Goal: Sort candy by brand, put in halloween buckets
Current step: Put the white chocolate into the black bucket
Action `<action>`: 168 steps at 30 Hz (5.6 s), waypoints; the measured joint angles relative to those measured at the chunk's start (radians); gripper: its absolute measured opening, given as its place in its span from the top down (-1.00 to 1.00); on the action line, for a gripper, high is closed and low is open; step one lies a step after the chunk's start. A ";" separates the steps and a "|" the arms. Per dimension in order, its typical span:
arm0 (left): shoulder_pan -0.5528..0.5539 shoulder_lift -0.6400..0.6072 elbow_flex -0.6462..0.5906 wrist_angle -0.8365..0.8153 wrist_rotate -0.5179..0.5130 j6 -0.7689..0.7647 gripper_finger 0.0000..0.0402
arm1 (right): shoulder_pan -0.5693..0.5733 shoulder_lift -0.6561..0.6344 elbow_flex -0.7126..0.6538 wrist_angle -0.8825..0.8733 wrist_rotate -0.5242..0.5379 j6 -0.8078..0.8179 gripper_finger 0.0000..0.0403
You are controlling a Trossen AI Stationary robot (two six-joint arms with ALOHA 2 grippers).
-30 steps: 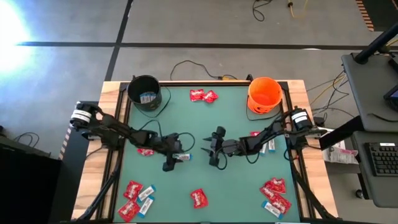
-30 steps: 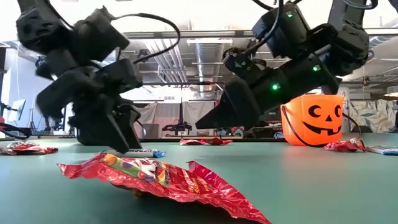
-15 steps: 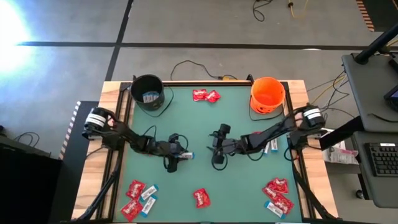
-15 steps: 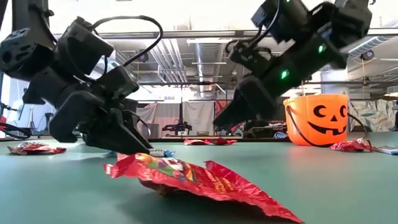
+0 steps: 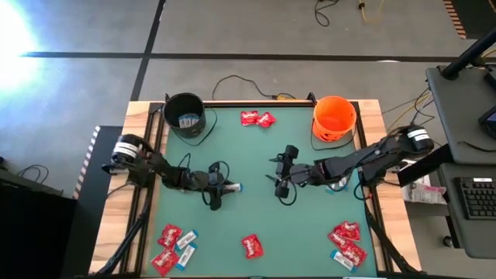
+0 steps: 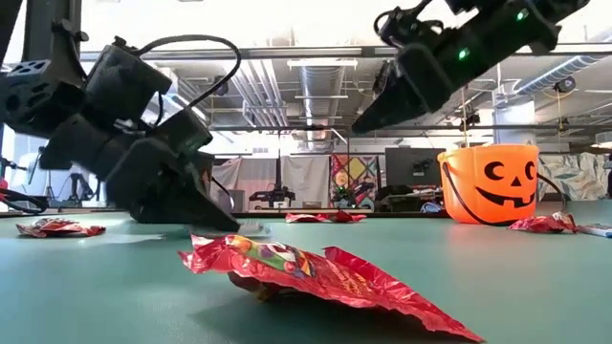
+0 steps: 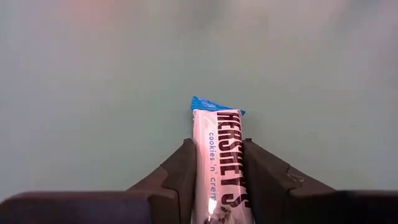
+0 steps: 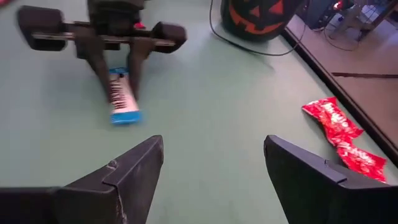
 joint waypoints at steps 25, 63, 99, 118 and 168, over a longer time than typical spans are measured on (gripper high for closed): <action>0.737 -0.686 0.614 -1.482 -0.305 0.240 0.53 | -0.007 -0.149 0.031 -0.117 0.005 0.017 -0.24; 0.991 -0.590 0.670 -1.694 0.014 0.210 -0.33 | 0.006 -0.219 0.035 -1.077 -0.013 1.125 -0.05; -0.144 -0.808 0.121 -0.628 -0.036 -0.045 0.00 | 0.008 0.263 0.162 -1.297 -0.491 0.808 0.94; -0.152 -0.404 0.127 -0.296 -0.094 -0.047 -0.20 | 0.058 0.273 0.468 -1.030 -0.467 0.435 0.94; -0.141 0.193 0.526 -0.205 -0.168 -0.129 -0.50 | 0.092 0.190 0.316 -0.758 -0.346 0.323 0.94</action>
